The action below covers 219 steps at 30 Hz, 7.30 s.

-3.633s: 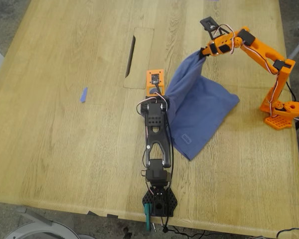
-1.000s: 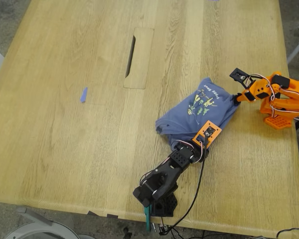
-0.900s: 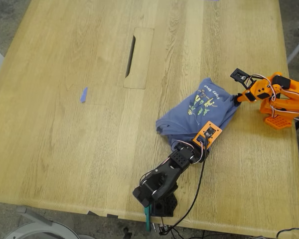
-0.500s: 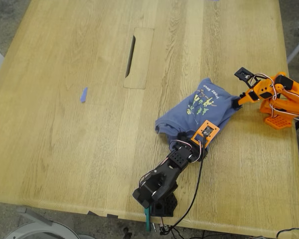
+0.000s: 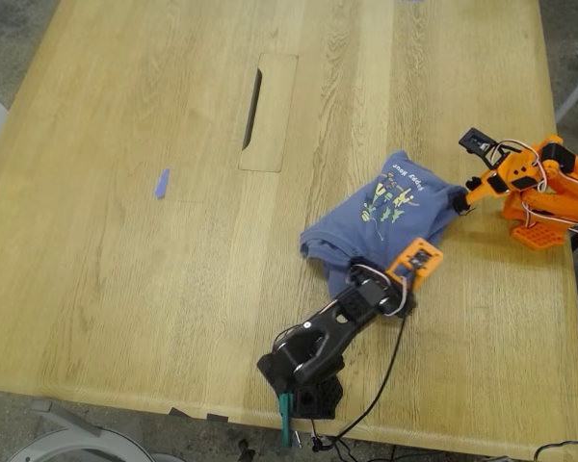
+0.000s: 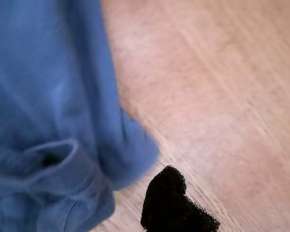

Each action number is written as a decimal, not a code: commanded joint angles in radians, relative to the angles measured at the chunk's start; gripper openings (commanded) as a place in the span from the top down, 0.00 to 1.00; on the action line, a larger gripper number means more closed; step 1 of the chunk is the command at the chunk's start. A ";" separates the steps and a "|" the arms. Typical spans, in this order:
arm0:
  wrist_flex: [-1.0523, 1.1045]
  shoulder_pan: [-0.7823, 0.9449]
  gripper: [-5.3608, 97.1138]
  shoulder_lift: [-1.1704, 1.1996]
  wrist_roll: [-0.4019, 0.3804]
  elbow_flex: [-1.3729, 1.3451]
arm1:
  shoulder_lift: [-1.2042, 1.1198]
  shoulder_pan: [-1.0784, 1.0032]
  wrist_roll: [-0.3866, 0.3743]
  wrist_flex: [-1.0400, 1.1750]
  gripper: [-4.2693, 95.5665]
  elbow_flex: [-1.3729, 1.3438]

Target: Fold a T-shirt

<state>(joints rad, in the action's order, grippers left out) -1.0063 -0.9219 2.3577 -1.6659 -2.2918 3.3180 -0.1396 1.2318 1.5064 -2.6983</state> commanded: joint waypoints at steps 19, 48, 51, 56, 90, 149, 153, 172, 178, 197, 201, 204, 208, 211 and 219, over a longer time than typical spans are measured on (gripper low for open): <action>0.525 0.367 0.70 -0.288 -0.012 0.227 | -0.801 0.153 0.038 -0.554 0.96 0.468; 0.764 0.706 0.84 -0.443 -0.114 -0.052 | -1.146 0.268 -0.035 -0.897 0.96 0.270; 0.764 0.770 0.85 -0.442 -0.120 -0.071 | -1.031 0.238 -0.037 -0.896 0.96 0.133; 0.736 0.874 0.86 -0.411 -0.126 -0.107 | -0.805 0.144 -0.031 -0.818 0.96 -0.029; 0.308 0.693 0.87 -0.290 -0.100 0.443 | -1.006 -0.029 0.035 -0.505 0.96 0.687; 0.673 1.132 0.87 -0.399 -0.120 -0.150 | -0.081 -0.316 0.029 -0.238 0.96 -0.207; 0.618 1.236 0.87 -0.341 -0.118 -0.153 | 0.040 -0.477 0.038 -0.132 0.96 -0.233; 0.440 1.853 0.88 0.028 -0.124 -0.399 | 0.078 -1.267 0.055 -0.221 0.96 -0.344; 0.350 2.089 0.91 0.225 -0.124 -0.532 | 0.077 -1.542 0.072 -0.276 0.96 -0.413; -0.380 2.468 0.95 1.055 -0.107 -0.776 | 0.084 -1.878 0.328 -0.264 0.96 -0.568; -0.425 2.471 0.95 1.143 -0.127 -0.778 | 0.084 -1.901 0.350 -0.261 0.96 -0.568; -0.420 2.473 0.95 1.184 -0.129 -0.776 | 0.084 -1.907 0.345 -0.261 0.96 -0.568; -0.422 2.450 0.95 1.247 -0.160 -0.775 | 0.086 -1.896 0.344 -0.261 0.96 -0.568; -0.422 2.445 0.95 1.252 -0.166 -0.775 | 0.086 -1.894 0.357 -0.259 0.96 -0.568; -0.422 2.427 0.95 1.252 -0.156 -0.775 | 0.086 -1.896 0.431 -0.250 0.96 -0.568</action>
<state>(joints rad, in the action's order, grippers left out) -1.4189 1.5140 3.4944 -1.8208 -3.0787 3.3978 -1.9942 1.6552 1.2517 -3.2014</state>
